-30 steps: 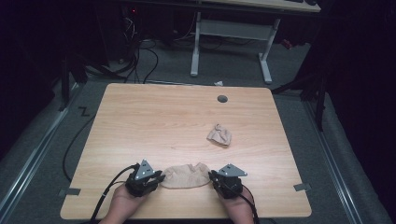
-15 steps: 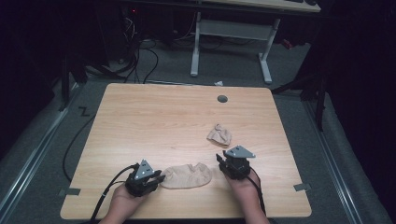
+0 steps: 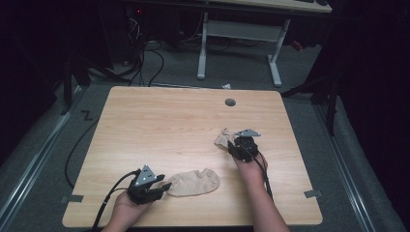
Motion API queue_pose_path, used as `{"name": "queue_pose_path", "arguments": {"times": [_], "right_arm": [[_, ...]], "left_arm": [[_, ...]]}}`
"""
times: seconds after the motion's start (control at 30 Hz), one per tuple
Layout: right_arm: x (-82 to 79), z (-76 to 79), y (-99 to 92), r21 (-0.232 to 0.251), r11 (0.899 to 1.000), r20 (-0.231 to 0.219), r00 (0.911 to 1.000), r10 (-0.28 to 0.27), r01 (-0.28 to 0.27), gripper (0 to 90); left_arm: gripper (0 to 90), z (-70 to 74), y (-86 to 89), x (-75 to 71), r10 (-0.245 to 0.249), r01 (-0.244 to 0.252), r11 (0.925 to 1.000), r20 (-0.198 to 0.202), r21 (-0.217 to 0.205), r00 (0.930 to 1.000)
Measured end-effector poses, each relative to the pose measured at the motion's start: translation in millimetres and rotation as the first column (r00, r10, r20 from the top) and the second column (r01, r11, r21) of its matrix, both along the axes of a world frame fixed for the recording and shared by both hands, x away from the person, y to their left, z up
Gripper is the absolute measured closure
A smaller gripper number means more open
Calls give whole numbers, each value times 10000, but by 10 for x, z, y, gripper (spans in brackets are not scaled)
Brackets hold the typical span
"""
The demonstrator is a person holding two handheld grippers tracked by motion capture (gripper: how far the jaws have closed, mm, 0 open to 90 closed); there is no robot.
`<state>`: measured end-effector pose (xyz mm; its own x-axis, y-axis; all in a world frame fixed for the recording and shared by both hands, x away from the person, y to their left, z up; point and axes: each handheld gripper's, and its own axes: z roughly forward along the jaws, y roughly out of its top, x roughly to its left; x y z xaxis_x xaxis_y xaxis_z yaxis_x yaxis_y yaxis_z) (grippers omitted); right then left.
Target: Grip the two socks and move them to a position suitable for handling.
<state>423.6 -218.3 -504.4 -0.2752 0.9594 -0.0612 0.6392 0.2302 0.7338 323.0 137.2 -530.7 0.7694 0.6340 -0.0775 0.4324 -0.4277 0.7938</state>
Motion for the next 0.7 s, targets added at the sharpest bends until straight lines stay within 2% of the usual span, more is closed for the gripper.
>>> {"name": "queue_pose_path", "arguments": {"times": [0.13,0.23,0.37,0.57,0.7], "right_arm": [[96,-45,1,-70,9999,-263,9996,-98,96,599],[119,-78,-2,-26,10000,-472,9989,-23,22,670],[83,-132,37,-259,9993,-854,9960,254,-277,773],[-114,-140,144,-246,9956,-709,9935,886,-905,832],[-310,-100,207,-228,9914,-377,9911,1279,-1289,835]], "left_arm": [[568,11,30,7,54,-54,10000,32,-55,10000],[568,9,39,11,96,-96,9999,46,-41,9999],[569,4,42,15,81,-81,10000,47,32,10000],[570,-6,32,11,58,-58,9999,64,97,10000],[571,-5,26,4,26,-27,9999,71,122,10000]]}}
